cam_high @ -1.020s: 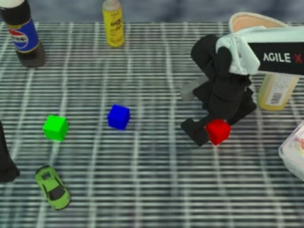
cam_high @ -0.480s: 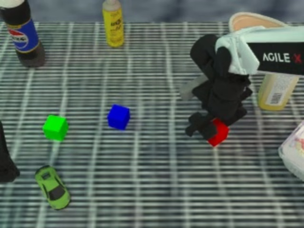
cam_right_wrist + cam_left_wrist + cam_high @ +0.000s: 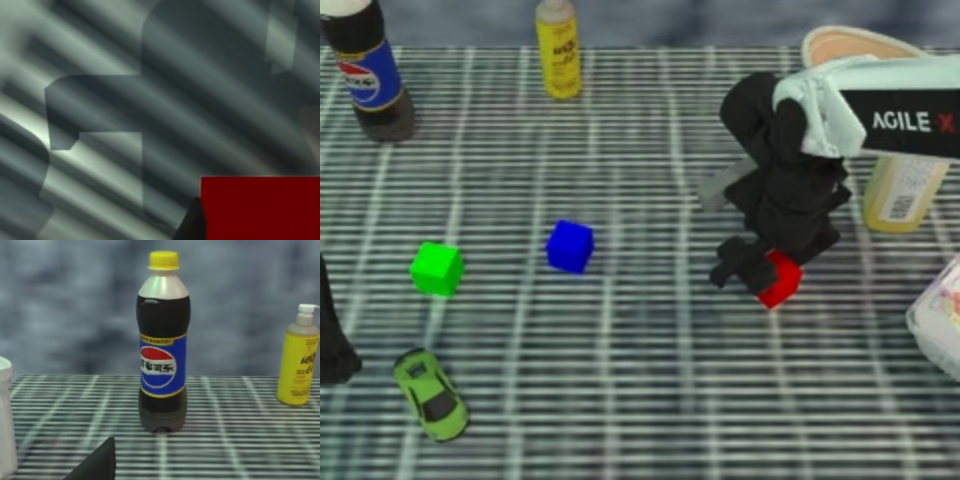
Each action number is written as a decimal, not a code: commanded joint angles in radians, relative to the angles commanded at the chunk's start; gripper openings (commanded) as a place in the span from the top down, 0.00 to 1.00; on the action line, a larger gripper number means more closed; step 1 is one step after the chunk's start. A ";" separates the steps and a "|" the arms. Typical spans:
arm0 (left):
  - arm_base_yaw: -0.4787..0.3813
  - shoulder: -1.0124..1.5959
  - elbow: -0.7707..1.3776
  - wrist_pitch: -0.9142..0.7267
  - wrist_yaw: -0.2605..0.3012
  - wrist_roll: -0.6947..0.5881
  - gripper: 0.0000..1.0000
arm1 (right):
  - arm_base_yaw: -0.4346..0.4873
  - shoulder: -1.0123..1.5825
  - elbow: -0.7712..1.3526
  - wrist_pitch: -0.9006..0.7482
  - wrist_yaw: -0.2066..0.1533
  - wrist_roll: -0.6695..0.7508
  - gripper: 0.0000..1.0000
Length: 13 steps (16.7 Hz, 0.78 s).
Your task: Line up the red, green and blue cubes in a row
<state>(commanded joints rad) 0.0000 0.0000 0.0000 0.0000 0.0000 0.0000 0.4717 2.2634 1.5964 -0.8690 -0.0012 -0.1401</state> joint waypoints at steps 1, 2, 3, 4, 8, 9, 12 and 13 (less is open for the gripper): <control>0.000 0.000 0.000 0.000 0.000 0.000 0.00 | 0.001 -0.001 0.003 -0.003 0.000 -0.001 1.00; 0.000 0.000 0.000 0.000 0.000 0.000 0.00 | 0.002 -0.005 0.015 -0.017 0.000 -0.001 1.00; 0.000 0.000 0.000 0.000 0.000 0.000 0.00 | 0.003 -0.013 0.033 -0.042 -0.001 -0.001 1.00; 0.000 0.000 0.000 0.000 0.000 0.000 0.00 | 0.003 -0.025 0.055 -0.077 -0.001 0.000 1.00; 0.000 0.000 0.000 0.000 0.000 0.000 0.00 | 0.008 -0.076 0.137 -0.220 -0.001 -0.002 1.00; 0.000 0.000 0.000 0.000 0.000 0.000 0.00 | 0.009 -0.084 0.146 -0.232 -0.001 -0.002 1.00; 0.000 0.000 0.000 0.000 0.000 0.000 0.00 | 0.009 -0.086 0.148 -0.234 -0.001 -0.002 1.00; 0.000 0.000 0.000 0.000 0.000 0.000 0.00 | 0.004 -0.082 0.146 -0.231 -0.001 -0.001 1.00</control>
<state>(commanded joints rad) 0.0000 0.0000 0.0000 0.0000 0.0000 0.0000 0.4755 2.1810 1.7422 -1.1005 -0.0025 -0.1407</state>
